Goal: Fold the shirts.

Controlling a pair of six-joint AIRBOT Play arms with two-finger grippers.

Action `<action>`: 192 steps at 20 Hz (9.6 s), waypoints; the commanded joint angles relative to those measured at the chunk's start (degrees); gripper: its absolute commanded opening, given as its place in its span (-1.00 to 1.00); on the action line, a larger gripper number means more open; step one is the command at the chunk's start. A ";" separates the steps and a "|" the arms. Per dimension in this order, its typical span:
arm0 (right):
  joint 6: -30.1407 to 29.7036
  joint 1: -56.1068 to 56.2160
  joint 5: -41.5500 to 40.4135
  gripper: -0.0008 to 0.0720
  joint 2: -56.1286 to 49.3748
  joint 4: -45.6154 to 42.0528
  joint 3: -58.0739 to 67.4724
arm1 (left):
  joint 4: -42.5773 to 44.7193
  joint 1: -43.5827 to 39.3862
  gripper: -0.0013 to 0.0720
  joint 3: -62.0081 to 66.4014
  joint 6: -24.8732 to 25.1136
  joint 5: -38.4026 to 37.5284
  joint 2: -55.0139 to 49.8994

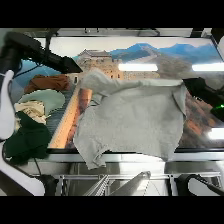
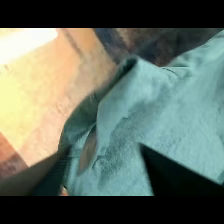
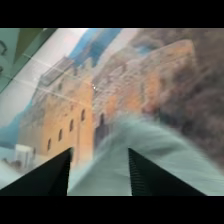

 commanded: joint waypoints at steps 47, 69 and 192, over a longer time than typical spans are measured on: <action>42.27 -27.28 24.20 0.02 14.67 -57.99 -6.01 | -4.98 15.98 -0.93 -73.35 5.07 -5.53 29.14; 46.05 -2.49 20.83 -0.36 4.66 -52.26 -24.87 | -5.01 17.94 -0.93 -71.97 7.56 -5.51 29.00; 25.22 -6.38 31.76 -0.93 -21.97 -48.87 4.00 | -1.01 34.40 0.25 -88.96 2.56 -11.23 43.08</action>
